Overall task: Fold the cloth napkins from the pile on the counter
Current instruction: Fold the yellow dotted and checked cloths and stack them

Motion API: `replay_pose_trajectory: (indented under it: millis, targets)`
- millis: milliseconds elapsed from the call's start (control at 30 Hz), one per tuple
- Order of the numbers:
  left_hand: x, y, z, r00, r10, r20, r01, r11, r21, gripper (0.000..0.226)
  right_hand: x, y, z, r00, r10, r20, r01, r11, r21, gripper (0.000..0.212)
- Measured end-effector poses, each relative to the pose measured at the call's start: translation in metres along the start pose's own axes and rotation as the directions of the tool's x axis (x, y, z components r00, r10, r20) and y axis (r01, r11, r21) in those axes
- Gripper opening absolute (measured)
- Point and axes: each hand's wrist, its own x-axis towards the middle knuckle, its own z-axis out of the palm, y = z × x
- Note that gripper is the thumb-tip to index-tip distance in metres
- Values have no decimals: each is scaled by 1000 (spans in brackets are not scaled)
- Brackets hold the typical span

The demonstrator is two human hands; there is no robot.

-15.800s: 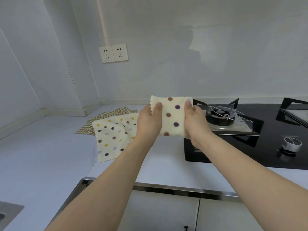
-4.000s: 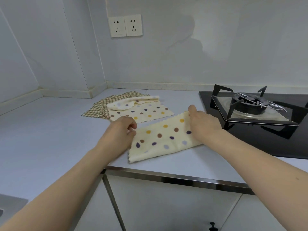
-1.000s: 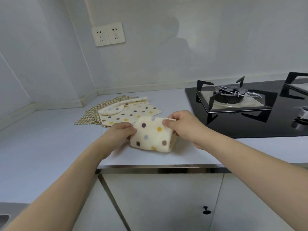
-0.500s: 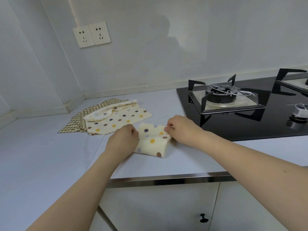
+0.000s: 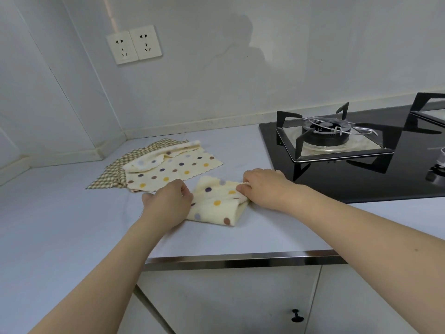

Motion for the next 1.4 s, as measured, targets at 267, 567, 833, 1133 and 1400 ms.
replay_pose_trajectory:
  millis: [267,567,833,1133,1400]
  targets:
    - [-54,32,-3,961,143,-238,-160,985,-57,42,-9,-5,-6,1000,19,6,-17,969,-247,50]
    - [-68,53,19,800,512,-314,-374,834,407,28,-23,-7,-1,994,105,-32,-109,978,-179,54]
    - [-79,71,3,908,416,-44,-312,744,591,29,-26,-9,1,986,167,0,-165,975,-150,56]
    - [-76,55,3,736,662,-138,-479,655,585,28,-26,-10,3,985,170,7,-167,973,-157,54]
    - [-81,48,-7,789,613,43,-497,596,630,22,-24,-10,2,985,171,15,-167,976,-140,53]
